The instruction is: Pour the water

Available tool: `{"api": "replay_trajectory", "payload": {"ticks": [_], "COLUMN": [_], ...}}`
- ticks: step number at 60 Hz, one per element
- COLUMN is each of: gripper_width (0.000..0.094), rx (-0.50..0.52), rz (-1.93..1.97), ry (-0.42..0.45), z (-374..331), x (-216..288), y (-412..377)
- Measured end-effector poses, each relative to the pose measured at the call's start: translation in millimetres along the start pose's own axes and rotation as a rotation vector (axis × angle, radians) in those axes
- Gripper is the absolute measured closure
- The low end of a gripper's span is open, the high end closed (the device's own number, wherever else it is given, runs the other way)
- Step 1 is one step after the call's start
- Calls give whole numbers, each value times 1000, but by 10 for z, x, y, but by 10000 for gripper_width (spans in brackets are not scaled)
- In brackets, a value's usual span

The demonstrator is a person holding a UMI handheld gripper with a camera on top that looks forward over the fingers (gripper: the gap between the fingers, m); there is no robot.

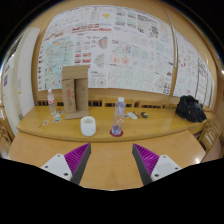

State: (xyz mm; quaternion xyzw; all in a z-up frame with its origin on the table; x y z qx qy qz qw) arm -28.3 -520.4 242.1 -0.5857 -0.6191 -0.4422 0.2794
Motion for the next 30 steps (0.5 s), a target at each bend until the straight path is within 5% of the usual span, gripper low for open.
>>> {"api": "replay_trajectory", "payload": {"ticks": [30], "gripper_width": [87], "rx": [-30], "rz": [-24], "ry": [28], "z": [-1122], "x": [-70], "y": [-109]}}
Point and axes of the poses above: the point between the fingertips, and its own axes, seen from behind it with the camera up: y to the right, x up, z forward, the way the camera looks, the point moved 9 cm from there along -z, backward, against the way the camera looks, and after that the axes turned 9 degrees about -z, right-handed, at the moved point
